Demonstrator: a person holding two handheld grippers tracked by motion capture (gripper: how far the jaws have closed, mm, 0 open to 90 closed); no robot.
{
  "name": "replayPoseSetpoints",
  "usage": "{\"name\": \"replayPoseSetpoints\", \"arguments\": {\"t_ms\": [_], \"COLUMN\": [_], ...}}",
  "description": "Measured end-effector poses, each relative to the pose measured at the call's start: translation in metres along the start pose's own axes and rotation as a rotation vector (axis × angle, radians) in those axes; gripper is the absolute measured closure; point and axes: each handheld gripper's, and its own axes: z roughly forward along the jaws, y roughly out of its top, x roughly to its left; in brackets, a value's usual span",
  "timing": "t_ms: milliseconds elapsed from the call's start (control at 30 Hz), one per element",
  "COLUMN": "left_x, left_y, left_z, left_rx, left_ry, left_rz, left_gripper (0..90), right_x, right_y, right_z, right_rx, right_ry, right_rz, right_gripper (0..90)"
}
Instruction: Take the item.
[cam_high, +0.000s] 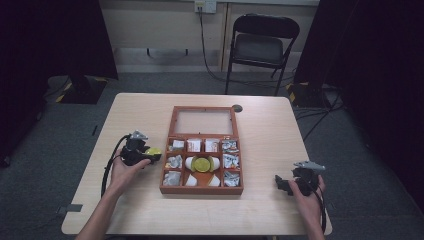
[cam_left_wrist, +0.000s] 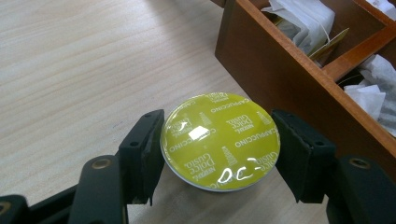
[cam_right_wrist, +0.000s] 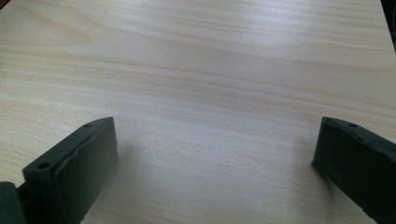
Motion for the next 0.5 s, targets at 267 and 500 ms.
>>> {"name": "replayPoseSetpoints", "arguments": {"t_ms": [267, 500], "left_x": [0.0026, 0.0026], "left_y": [-0.0022, -0.0009], "left_z": [0.0014, 0.0005], "left_rx": [0.009, -0.011], "left_ry": [-0.003, -0.03], "left_rz": [-0.017, -0.033], "left_gripper": [36.0, 26.2], "right_x": [0.0, 0.0], "right_y": [0.0, 0.0], "right_z": [0.0, 0.0], "right_rx": [0.0, 0.0], "right_ry": [0.0, 0.0], "right_rz": [0.0, 0.0], "right_gripper": [0.0, 0.0]}}
